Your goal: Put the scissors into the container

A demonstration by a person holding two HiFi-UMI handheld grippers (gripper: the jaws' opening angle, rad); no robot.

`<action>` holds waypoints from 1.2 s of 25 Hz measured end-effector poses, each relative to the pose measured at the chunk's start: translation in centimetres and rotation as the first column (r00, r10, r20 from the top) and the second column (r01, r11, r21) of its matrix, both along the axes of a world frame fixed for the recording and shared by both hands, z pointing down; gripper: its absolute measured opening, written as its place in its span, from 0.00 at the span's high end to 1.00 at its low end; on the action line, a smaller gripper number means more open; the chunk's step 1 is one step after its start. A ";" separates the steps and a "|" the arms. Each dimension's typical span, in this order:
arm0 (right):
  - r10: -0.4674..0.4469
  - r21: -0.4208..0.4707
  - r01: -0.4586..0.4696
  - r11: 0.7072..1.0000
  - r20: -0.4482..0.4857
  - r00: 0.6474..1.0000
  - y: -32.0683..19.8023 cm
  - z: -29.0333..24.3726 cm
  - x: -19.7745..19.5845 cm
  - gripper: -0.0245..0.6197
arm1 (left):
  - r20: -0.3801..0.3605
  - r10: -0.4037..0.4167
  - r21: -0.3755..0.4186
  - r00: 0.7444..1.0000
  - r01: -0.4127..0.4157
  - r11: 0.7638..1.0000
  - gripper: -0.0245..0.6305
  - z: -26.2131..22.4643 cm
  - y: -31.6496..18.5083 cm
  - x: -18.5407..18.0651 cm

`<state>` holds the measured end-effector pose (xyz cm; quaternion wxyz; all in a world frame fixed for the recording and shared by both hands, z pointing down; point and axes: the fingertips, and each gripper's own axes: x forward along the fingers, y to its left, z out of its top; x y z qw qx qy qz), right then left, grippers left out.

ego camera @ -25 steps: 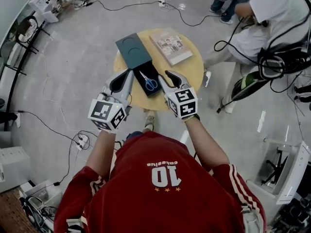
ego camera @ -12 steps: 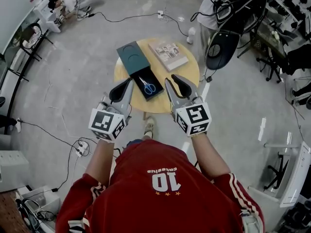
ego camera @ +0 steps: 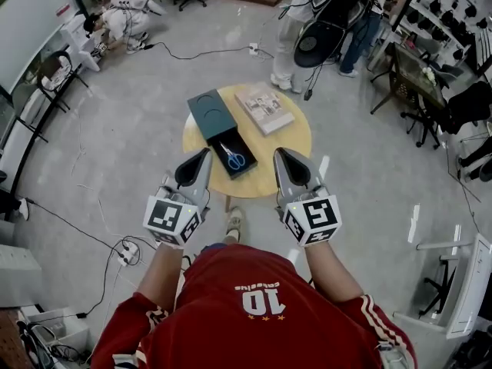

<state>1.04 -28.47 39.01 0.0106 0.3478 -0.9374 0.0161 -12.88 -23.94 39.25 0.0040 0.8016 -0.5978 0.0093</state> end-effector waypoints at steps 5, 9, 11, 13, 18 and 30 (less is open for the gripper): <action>0.045 0.020 -0.045 0.999 -0.014 0.999 0.6 -0.8 1.7 0.96 | -0.007 -0.024 0.019 1.000 0.024 1.000 0.96 -0.2 0.9 0.7; 0.079 0.029 -0.079 0.996 -0.006 0.997 1.0 -1.2 2.8 0.96 | -0.007 -0.040 0.026 0.999 0.040 0.999 0.96 -0.6 1.4 1.0; 0.092 0.035 -0.092 0.995 0.002 0.996 1.4 -1.5 3.4 0.96 | -0.009 -0.049 0.028 0.999 0.050 0.998 0.96 -0.6 1.5 1.1; 0.107 0.042 -0.107 0.993 0.010 0.994 1.6 -1.7 4.0 0.96 | -0.013 -0.050 0.029 0.999 0.050 0.998 0.96 -0.5 1.7 1.3; 0.132 0.039 -0.133 0.990 0.031 0.991 2.3 -1.9 5.1 0.96 | -0.009 -0.039 0.029 0.999 0.039 0.999 0.96 -0.7 2.3 2.0; 0.127 0.057 -0.129 0.990 0.025 0.992 3.6 -2.0 4.8 0.98 | -0.015 -0.029 0.034 0.999 0.030 0.999 0.96 -0.7 3.2 1.9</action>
